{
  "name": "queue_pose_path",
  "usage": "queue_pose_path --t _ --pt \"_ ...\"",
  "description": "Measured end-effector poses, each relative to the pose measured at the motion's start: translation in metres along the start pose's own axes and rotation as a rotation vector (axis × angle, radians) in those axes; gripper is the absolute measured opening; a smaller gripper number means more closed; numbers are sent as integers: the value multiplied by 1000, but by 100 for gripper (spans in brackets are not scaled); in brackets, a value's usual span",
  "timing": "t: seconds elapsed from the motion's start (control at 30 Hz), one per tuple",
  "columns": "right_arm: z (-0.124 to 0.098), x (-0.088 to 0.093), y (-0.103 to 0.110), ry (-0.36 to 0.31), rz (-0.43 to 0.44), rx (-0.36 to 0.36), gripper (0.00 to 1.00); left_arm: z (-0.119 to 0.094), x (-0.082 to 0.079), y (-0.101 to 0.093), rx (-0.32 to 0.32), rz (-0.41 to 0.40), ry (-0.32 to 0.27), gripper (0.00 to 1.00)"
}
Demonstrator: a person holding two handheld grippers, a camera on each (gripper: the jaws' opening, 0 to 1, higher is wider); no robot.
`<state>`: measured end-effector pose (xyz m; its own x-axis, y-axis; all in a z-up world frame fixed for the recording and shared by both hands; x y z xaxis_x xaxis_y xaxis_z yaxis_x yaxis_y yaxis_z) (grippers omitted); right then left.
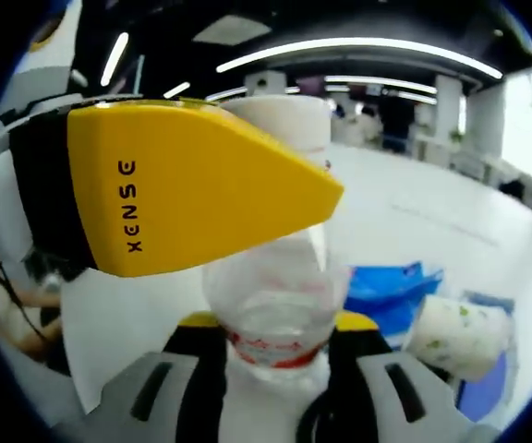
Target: Arrange the tabletop items into an orderly group along one side of the table until the central work area is clear of visible clutter.
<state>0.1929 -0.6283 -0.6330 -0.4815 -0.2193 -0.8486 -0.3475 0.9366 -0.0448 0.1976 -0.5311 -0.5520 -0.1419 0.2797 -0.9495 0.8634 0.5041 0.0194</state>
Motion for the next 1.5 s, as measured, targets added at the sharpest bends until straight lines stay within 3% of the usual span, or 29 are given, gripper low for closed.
queue_pose_path --t 0.33,0.43,0.5,0.73,1.07,1.33,1.5 --pt "-2 -1 -2 -30 -3 -27 40 -1 2 0 -7 -11 -13 23" --pt "-2 -3 -3 -51 -33 -29 42 -2 3 1 -41 -47 -35 39" --pt "-2 -4 -4 -59 -34 -37 44 -3 5 3 -53 -72 -51 43" --pt "-4 -6 -6 -83 -40 -70 55 -7 10 2 -64 -144 -81 46" --pt "-14 -4 -9 -98 -72 -93 73 -7 15 -4 -103 -200 -96 62" --pt "-23 2 -14 -66 -94 -137 87 -3 22 -10 -135 -238 -104 76" --pt "-28 4 -20 -71 -91 -143 93 -2 26 -11 -146 -234 -81 79"
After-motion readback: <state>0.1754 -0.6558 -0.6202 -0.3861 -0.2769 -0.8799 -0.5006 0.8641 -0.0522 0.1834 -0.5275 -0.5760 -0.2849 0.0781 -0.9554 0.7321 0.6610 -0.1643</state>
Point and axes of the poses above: the point that each gripper's makers call its tool centre point, and the gripper's own axes: z roughly forward along the fingers, y roughly to its left, x roughly out of its underside, the point moved 10 cm from there along -z, roughly backward along the fingers, and after that the axes turned 11 degrees about x, right-handed, at the moved point
